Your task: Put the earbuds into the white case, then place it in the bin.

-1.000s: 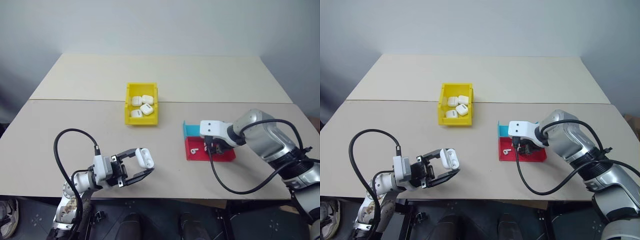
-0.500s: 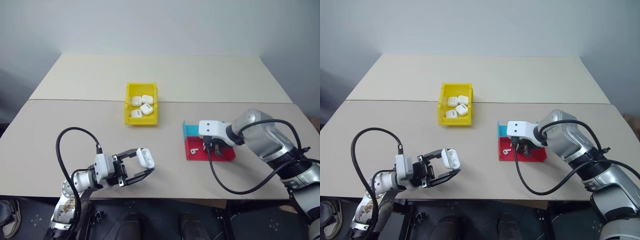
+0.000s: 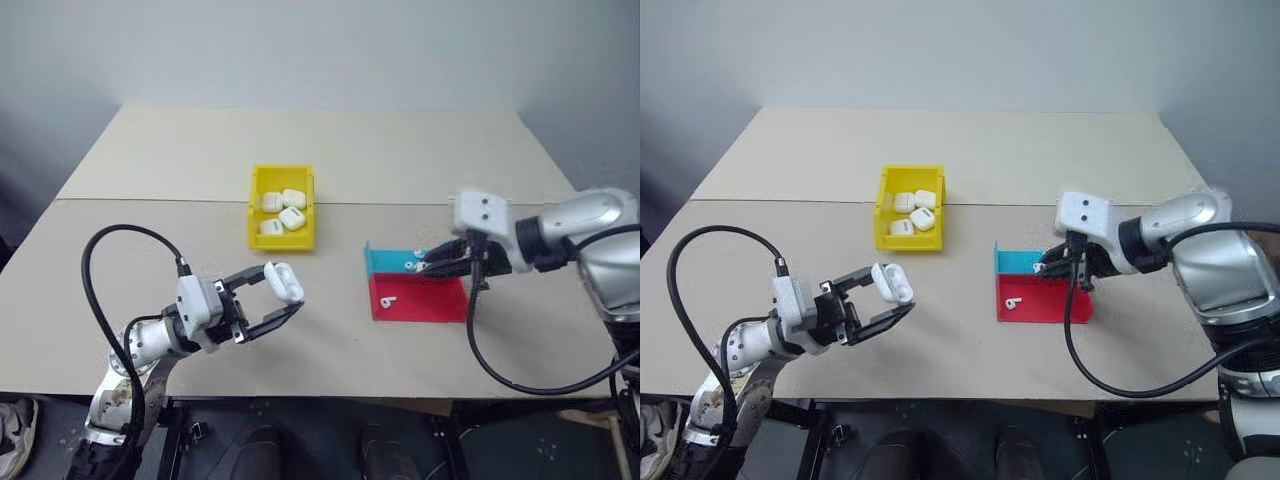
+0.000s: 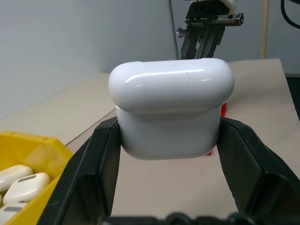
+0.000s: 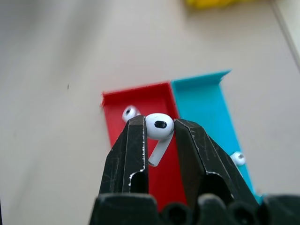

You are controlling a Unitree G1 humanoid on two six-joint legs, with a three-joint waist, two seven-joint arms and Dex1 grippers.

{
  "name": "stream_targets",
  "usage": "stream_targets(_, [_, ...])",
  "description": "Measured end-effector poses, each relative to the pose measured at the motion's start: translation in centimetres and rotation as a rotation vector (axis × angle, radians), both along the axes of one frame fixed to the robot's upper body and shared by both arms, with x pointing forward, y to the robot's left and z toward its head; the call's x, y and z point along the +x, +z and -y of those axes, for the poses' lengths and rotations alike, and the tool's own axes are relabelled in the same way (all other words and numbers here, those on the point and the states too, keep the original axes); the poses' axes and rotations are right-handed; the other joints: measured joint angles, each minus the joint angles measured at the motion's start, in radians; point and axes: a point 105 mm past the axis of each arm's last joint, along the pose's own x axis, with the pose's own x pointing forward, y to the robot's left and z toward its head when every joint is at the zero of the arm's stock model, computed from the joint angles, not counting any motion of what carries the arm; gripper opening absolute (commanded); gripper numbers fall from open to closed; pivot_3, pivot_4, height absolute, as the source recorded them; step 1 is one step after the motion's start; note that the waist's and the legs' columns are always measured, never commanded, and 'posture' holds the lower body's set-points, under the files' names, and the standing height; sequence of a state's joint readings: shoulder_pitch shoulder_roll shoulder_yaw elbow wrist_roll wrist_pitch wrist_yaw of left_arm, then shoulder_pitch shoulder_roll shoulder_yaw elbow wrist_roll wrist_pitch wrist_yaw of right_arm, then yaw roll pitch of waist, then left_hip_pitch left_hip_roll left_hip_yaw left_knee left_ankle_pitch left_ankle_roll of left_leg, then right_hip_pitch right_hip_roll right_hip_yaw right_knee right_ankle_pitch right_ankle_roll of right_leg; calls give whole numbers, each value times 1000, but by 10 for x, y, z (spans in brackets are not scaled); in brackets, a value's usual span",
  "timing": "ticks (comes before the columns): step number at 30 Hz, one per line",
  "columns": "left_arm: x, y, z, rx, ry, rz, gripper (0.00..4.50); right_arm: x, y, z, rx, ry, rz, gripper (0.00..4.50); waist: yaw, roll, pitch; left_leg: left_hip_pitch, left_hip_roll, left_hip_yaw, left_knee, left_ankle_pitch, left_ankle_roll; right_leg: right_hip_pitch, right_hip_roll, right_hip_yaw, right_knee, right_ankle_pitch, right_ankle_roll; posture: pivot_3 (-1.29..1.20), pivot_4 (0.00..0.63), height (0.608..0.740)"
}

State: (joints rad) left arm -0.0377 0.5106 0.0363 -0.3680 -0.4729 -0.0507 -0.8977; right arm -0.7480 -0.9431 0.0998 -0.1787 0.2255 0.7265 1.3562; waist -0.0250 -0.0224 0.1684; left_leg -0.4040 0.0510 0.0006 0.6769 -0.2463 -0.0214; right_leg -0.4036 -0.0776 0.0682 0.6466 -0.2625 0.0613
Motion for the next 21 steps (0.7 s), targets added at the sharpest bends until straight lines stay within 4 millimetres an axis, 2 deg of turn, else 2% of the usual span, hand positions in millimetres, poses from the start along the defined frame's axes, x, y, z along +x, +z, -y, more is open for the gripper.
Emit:
stream_targets(7, [0,3,7,-41,1,-13,2781,-1,35,-29,280,116,143,660,9,0,0,-1,0,0,0,0,0,0,0,0,0,0,0,0,150,740])
stream_targets(10, [-3,1,15,-61,-41,-29,2781,-8,39,-40,362,161,162,660,14,0,0,-1,0,0,0,0,0,0,0,0,0,0,0,0,150,740])
stream_targets(13, [-3,1,19,-74,-68,-46,2781,-13,47,-55,518,196,177,660,12,0,0,-1,0,0,1,0,0,0,0,0,1,0,0,0,150,740])
stream_targets(16, [1,15,28,-99,-118,-22,2781,-17,58,-77,709,228,190,660,8,0,0,0,0,-1,1,0,0,0,0,0,2,0,0,0,150,740])
stream_targets(21, [6,19,31,-113,-178,-23,2781,-37,63,-90,829,353,245,660,10,0,0,-1,0,-1,0,0,0,0,0,-1,0,0,0,0,150,740])
